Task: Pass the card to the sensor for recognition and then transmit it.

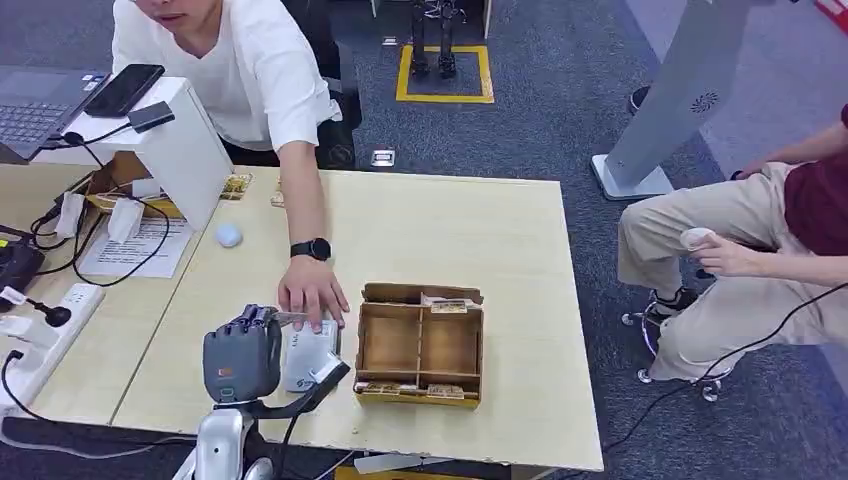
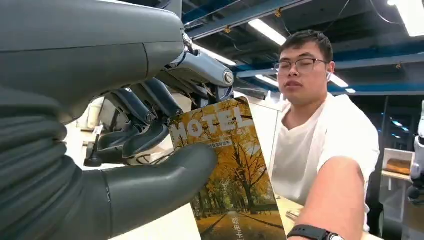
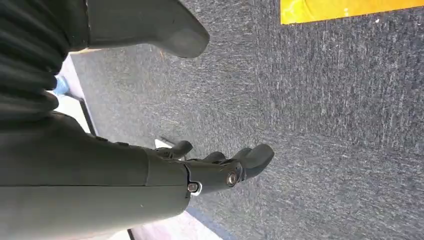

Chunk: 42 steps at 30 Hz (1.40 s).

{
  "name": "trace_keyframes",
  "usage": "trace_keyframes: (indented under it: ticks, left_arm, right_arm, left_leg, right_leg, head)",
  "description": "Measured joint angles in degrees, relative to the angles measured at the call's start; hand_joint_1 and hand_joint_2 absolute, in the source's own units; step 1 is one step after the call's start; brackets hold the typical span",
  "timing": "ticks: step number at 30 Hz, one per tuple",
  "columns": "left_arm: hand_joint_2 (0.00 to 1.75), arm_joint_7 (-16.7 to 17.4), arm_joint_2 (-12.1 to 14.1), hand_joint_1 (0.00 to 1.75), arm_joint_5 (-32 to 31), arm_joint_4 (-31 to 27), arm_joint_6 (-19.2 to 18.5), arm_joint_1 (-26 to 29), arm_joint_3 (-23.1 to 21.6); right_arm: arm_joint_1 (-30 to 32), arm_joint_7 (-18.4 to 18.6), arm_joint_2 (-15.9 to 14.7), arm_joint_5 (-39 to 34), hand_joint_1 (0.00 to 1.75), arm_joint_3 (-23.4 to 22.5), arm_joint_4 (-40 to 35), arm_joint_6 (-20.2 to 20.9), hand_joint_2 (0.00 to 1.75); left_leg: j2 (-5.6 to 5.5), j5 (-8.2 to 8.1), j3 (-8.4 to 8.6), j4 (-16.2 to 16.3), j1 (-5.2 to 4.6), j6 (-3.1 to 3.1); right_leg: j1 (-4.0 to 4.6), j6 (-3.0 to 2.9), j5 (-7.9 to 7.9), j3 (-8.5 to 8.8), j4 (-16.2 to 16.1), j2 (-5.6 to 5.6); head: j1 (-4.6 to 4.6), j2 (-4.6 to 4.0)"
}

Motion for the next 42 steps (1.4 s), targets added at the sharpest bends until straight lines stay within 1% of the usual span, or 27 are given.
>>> trace_keyframes:
  ticks: [5, 8, 11, 14, 20, 31, 35, 42]
  left_arm:
    - [1.75, 0.3, 0.4, 1.75, 0.0, 0.0, 0.0, -0.1, 0.0]
    - [1.75, 2.6, 1.0, 1.75, 0.0, 0.1, 0.0, -0.4, -0.3]
    - [1.75, 5.4, 2.0, 1.75, 0.0, 0.7, 0.0, -0.7, -2.0]
    - [1.75, 6.9, 2.5, 1.75, 0.0, 1.5, 0.0, -1.3, -3.6]
    - [1.75, 7.0, 3.2, 1.75, 0.0, 2.3, 0.0, -1.3, -4.9]
    - [1.75, 6.6, 3.5, 1.75, 0.0, 3.3, 0.0, -1.3, -5.0]
    - [1.75, 5.8, 3.6, 1.75, 0.0, 4.0, 0.0, -1.3, -5.0]
    - [1.75, 5.7, 3.7, 1.75, 0.0, 5.0, 0.0, -1.3, -5.0]
  right_arm:
    - [0.0, 0.0, 0.0, 0.0, 0.0, 0.0, 0.0, 0.0, 1.75]
    - [0.0, 0.0, 0.0, 0.1, 0.0, 0.0, 0.0, 0.4, 1.75]
    - [0.0, 0.0, -0.1, 0.4, 0.0, 0.0, 0.0, 0.8, 1.75]
    - [0.0, 0.3, -0.1, 0.9, 0.0, 0.0, 0.0, 0.7, 1.75]
    - [0.0, 0.7, -0.2, 1.0, 0.0, 0.0, 0.0, 0.7, 1.75]
    - [0.0, 0.7, -0.3, 1.0, 0.0, 0.0, 0.0, 0.7, 1.75]
    - [0.0, 0.6, -0.3, 1.0, 0.0, 0.0, 0.0, 0.9, 1.75]
    - [0.0, 0.6, -0.3, 1.0, 0.0, 0.0, 0.0, 0.9, 1.75]
  left_leg:
    - [0.0, 0.0, 0.0, 0.0, 0.0, 0.0]
    - [0.0, 0.0, 0.0, 0.0, -0.01, 0.0]
    - [0.0, 0.0, 0.0, 0.0, -0.01, 0.0]
    - [-0.01, 0.0, -0.01, 0.0, 0.0, 0.0]
    - [0.0, 0.0, -0.01, 0.0, 0.0, 0.0]
    - [0.0, 0.0, -0.01, 0.0, 0.0, 0.0]
    - [0.0, 0.0, -0.01, 0.0, 0.0, 0.0]
    - [0.0, 0.0, -0.01, 0.0, 0.0, 0.0]
  right_leg:
    - [0.0, 0.0, 0.0, 0.01, 0.0, 0.0]
    - [-0.01, 0.0, 0.0, 0.0, 0.0, 0.0]
    - [0.0, 0.0, 0.0, 0.0, 0.0, 0.0]
    - [0.0, 0.0, 0.0, 0.0, 0.0, -0.01]
    - [0.0, 0.0, 0.0, 0.0, 0.0, 0.0]
    - [0.0, 0.0, 0.0, 0.0, 0.0, 0.0]
    - [0.0, 0.0, 0.0, 0.0, 0.0, 0.0]
    - [0.0, 0.0, 0.0, 0.0, 0.0, 0.0]
  head:
    - [0.0, -0.02]
    - [0.0, -0.02]
    - [0.0, -0.02]
    - [0.0, 0.0]
    - [0.0, -0.02]
    - [0.0, -0.02]
    - [0.0, -0.02]
    - [0.0, 0.0]
